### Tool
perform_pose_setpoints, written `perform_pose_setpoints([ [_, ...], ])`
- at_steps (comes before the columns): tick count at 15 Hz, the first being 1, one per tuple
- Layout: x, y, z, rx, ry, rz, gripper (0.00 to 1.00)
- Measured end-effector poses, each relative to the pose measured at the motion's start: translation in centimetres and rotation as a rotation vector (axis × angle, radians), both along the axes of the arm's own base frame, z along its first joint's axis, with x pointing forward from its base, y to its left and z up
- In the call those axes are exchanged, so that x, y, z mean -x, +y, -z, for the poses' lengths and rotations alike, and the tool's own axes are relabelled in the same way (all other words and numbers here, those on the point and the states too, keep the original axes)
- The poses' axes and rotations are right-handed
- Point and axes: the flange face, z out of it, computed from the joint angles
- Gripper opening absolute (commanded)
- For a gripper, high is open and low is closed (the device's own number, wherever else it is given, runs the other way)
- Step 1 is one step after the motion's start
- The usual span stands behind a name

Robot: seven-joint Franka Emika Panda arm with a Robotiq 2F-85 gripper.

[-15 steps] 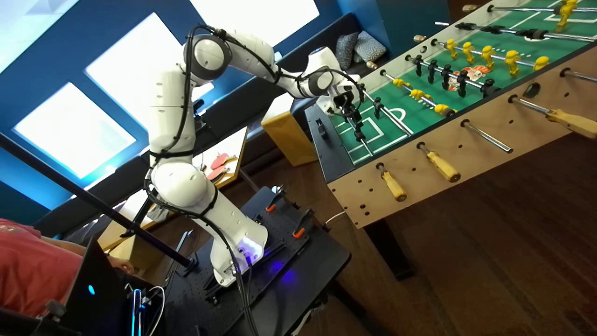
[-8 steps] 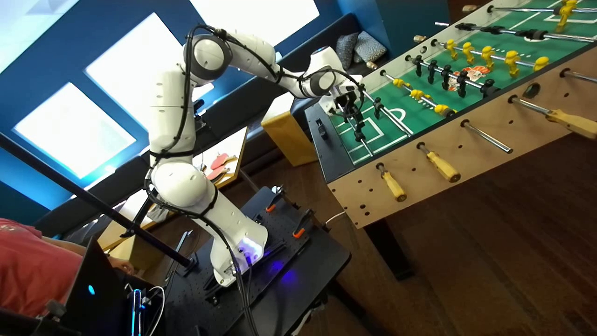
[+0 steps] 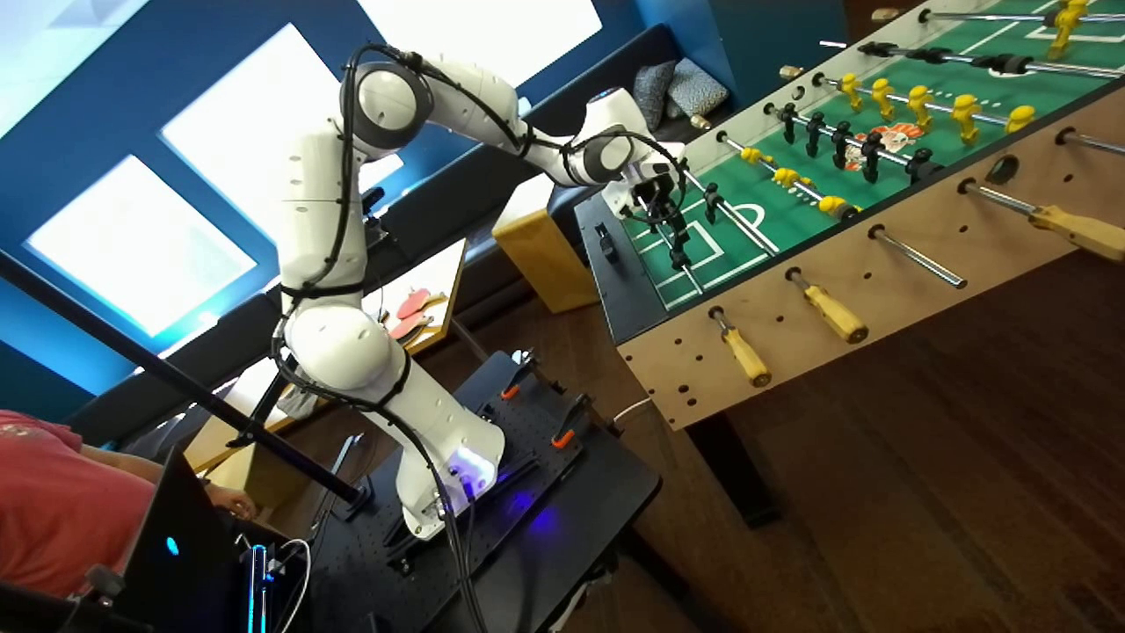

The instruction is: Push the first Foosball rod to the right

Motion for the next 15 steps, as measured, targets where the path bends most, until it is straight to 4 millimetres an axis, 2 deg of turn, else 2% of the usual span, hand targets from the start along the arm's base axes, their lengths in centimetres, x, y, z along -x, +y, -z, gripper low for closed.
perform_pose_setpoints([
  [6, 3.0, -4.0, -0.1, 0.014, -0.009, 0.052, 0.07],
  [15, 8.6, -13.1, -0.1, 0.021, -0.001, 0.079, 0.07],
])
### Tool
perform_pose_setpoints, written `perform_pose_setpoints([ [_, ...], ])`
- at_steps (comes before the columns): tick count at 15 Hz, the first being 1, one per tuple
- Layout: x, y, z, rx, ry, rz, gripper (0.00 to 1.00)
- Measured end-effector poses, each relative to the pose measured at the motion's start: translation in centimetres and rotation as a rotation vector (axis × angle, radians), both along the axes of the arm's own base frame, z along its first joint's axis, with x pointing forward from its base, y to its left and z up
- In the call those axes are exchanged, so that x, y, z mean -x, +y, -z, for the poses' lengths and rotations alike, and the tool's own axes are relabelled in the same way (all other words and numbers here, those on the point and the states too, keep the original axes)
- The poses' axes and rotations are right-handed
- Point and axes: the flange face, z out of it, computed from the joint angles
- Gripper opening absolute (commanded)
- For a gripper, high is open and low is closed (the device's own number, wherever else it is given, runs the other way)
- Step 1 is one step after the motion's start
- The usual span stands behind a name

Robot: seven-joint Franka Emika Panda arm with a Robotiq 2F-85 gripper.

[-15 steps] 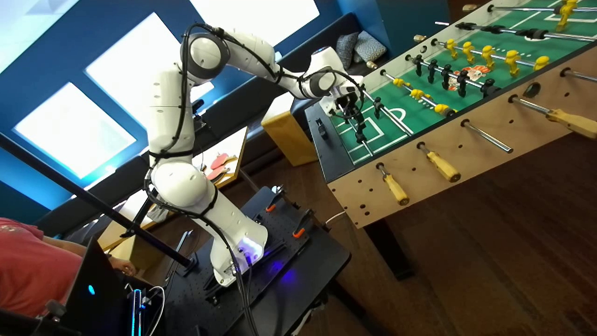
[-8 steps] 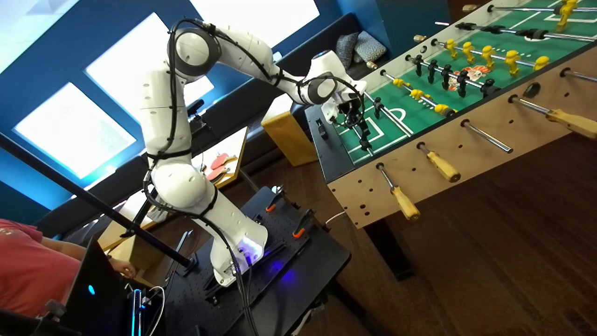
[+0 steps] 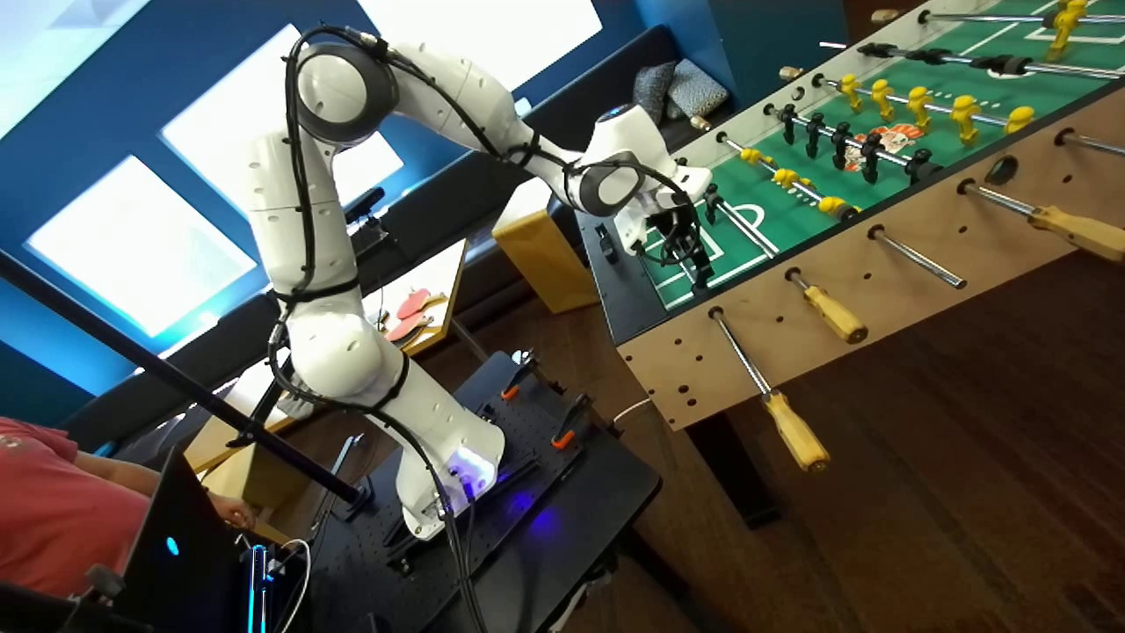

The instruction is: Push the first Foosball rod to the right

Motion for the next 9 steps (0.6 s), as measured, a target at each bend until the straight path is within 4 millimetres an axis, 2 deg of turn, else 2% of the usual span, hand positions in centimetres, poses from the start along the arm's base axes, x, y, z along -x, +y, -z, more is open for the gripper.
perform_pose_setpoints([
  [3, 0.3, -0.4, 0.0, -0.005, -0.003, -0.007, 0.07],
  [4, 0.3, -0.3, 0.0, -0.004, -0.004, -0.009, 0.18],
  [5, 0.3, -0.3, -0.1, -0.004, -0.004, -0.010, 0.52],
  [6, 0.3, -0.3, -0.1, -0.003, -0.004, -0.010, 0.54],
  [9, 0.9, -0.4, -1.3, -0.002, -0.014, 0.010, 0.74],
])
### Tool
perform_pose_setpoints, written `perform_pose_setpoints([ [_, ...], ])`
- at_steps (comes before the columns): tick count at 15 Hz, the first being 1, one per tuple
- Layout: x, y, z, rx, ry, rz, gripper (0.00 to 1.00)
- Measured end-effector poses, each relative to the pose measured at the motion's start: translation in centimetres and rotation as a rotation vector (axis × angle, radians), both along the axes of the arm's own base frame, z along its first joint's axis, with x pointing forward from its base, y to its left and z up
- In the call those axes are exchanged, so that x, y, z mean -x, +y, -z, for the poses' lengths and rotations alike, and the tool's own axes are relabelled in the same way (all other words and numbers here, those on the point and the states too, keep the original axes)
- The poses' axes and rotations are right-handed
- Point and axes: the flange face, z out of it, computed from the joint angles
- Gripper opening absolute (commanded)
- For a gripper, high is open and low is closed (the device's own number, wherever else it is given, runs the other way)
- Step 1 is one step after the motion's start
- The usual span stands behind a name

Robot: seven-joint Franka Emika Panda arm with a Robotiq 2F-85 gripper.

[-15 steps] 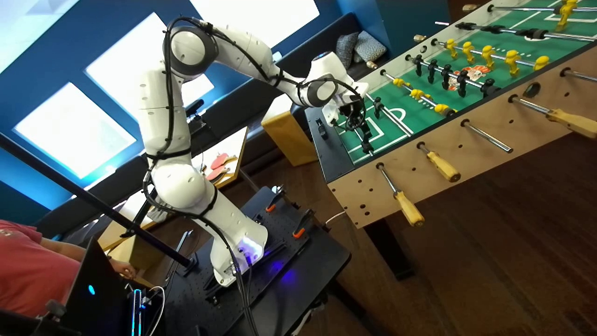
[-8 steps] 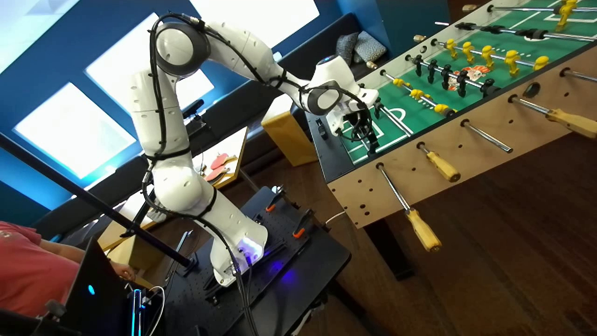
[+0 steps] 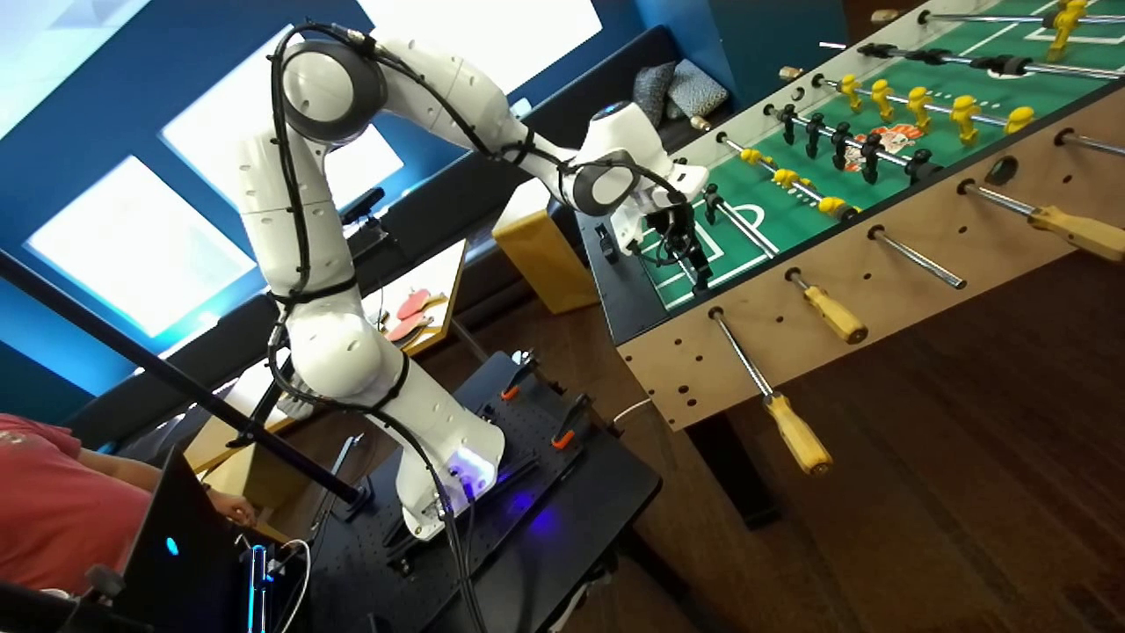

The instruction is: Push the first Foosball rod to the right

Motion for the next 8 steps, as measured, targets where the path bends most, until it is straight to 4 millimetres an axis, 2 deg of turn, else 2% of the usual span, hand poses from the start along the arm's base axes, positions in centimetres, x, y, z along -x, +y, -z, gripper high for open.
perform_pose_setpoints([
  [3, 1.3, 0.0, -3.2, -0.009, -0.018, 0.023, 0.96],
  [4, 1.8, 0.2, -4.4, -0.018, -0.016, 0.026, 1.00],
  [8, 3.9, 1.2, -9.1, -0.062, 0.012, 0.015, 1.00],
])
